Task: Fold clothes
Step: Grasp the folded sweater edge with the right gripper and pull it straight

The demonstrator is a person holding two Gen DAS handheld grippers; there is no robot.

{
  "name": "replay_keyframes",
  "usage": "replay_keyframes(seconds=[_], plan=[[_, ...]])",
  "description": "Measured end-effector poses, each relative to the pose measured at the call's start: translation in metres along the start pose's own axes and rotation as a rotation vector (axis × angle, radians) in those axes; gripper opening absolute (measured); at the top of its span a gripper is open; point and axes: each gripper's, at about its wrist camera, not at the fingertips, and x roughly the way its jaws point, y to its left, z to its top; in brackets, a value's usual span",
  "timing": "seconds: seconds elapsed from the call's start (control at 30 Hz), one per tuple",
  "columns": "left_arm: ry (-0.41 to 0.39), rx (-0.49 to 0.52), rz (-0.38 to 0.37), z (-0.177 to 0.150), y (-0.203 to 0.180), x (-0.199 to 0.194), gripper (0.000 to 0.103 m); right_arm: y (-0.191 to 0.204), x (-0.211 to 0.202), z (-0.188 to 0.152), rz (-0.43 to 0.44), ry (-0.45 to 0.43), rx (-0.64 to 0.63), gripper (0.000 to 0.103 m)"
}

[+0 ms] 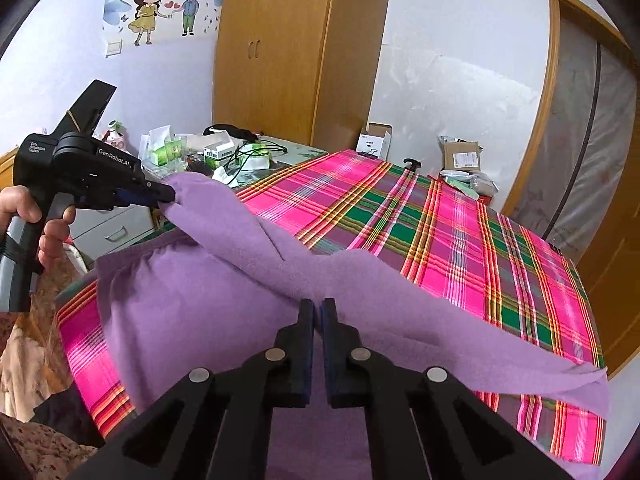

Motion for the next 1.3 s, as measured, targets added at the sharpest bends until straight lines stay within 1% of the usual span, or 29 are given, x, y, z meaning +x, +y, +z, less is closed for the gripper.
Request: replay_keyframes(seconds=[0.23,0.43,0.5,0.57,0.63,0.7,0.8,0.97,1.0,1.03,1.07,1.1,1.13,1.17,1.3], plan=[[0.009,-0.008,0.012,-0.021,0.011,-0.009,0.016,0.007,-0.008,-0.018,0.019,0.005,0.004,0.0],[0.004,-0.015,0.014,-0.027,0.016,-0.011,0.016,0.015,-0.004,-0.023,0.027,0.02,-0.051,0.001],[0.008,-0.027,0.016,-0.029,0.018,-0.01,0.016,0.018,0.004,-0.026,0.039,0.044,-0.072,0.006],[0.015,-0.028,0.022,-0.031,0.019,-0.007,0.016,0.023,0.012,-0.03,0.048,0.07,-0.098,0.027],[0.015,-0.024,0.023,-0.031,0.019,-0.007,0.016,0.028,0.02,-0.032,0.045,0.085,-0.134,0.032],[0.015,-0.027,0.02,-0.03,0.02,-0.007,0.016,0.033,0.027,-0.033,0.046,0.092,-0.176,0.032],[0.017,-0.025,0.024,-0.028,0.02,-0.006,0.016,0.031,0.041,-0.033,0.043,0.125,-0.18,0.032],[0.022,-0.03,0.03,-0.027,0.023,-0.002,0.016,0.025,0.05,-0.032,0.048,0.146,-0.185,0.032],[0.025,-0.031,0.03,-0.027,0.023,-0.001,0.016,0.024,0.049,-0.032,0.055,0.143,-0.186,0.031],[0.026,-0.032,0.031,-0.026,0.024,0.0,0.016,0.023,0.047,-0.031,0.061,0.139,-0.187,0.025],[0.027,-0.033,0.031,-0.026,0.024,0.001,0.016,0.022,0.045,-0.031,0.068,0.136,-0.188,0.016],[0.029,-0.035,0.031,-0.026,0.025,0.002,0.016,0.022,0.043,-0.03,0.074,0.133,-0.189,0.012],[0.031,-0.035,0.032,-0.025,0.025,0.003,0.016,0.021,0.042,-0.03,0.081,0.13,-0.189,0.003],[0.033,-0.038,0.033,-0.025,0.026,0.004,0.016,0.02,0.04,-0.029,0.087,0.127,-0.19,0.001],[0.036,-0.042,0.034,-0.025,0.028,0.006,0.016,0.017,0.033,-0.027,0.114,0.115,-0.193,0.001]])
